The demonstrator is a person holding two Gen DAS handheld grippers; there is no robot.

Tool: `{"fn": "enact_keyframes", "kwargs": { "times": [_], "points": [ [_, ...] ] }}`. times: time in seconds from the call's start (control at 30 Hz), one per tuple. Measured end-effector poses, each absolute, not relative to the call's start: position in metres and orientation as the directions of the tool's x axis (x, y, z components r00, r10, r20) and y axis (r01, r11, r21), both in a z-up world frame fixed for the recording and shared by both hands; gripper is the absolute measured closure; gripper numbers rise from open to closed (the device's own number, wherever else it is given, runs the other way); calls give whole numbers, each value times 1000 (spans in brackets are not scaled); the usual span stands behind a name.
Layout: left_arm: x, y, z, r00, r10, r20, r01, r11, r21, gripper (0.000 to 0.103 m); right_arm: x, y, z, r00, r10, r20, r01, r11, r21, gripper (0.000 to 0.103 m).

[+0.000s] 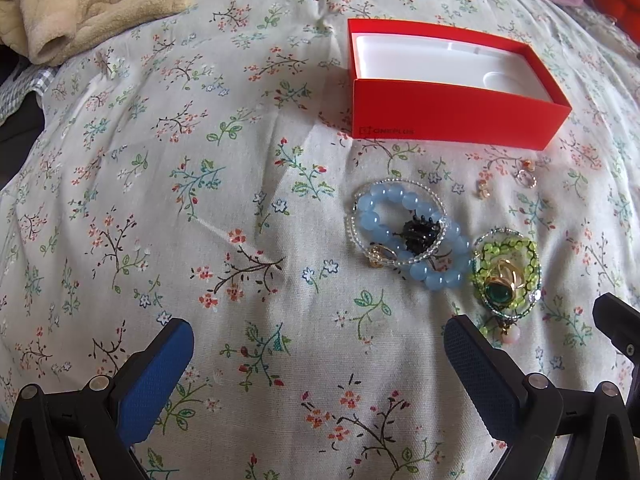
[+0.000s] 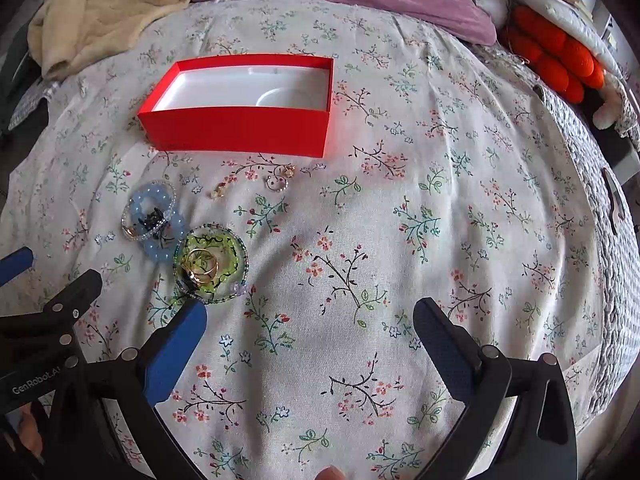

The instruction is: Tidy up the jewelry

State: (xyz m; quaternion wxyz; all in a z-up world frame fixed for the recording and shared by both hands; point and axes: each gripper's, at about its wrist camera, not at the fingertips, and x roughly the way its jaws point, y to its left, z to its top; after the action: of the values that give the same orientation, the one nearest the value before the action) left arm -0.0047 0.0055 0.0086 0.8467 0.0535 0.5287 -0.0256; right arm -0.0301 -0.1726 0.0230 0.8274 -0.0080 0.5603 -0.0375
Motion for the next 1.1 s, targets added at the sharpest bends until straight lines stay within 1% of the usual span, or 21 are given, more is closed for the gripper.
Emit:
{"fn": "enact_keyframes", "kwargs": {
  "times": [0.93, 1.1],
  "points": [
    [-4, 6, 10, 441, 11, -897, 105, 992, 64, 0, -31, -174, 22, 367, -72, -927, 51, 997, -58, 0],
    [0, 6, 12, 420, -22, -907, 124, 992, 33, 0, -30, -177, 23, 372, -72, -925, 47, 997, -58, 0]
  ]
}}
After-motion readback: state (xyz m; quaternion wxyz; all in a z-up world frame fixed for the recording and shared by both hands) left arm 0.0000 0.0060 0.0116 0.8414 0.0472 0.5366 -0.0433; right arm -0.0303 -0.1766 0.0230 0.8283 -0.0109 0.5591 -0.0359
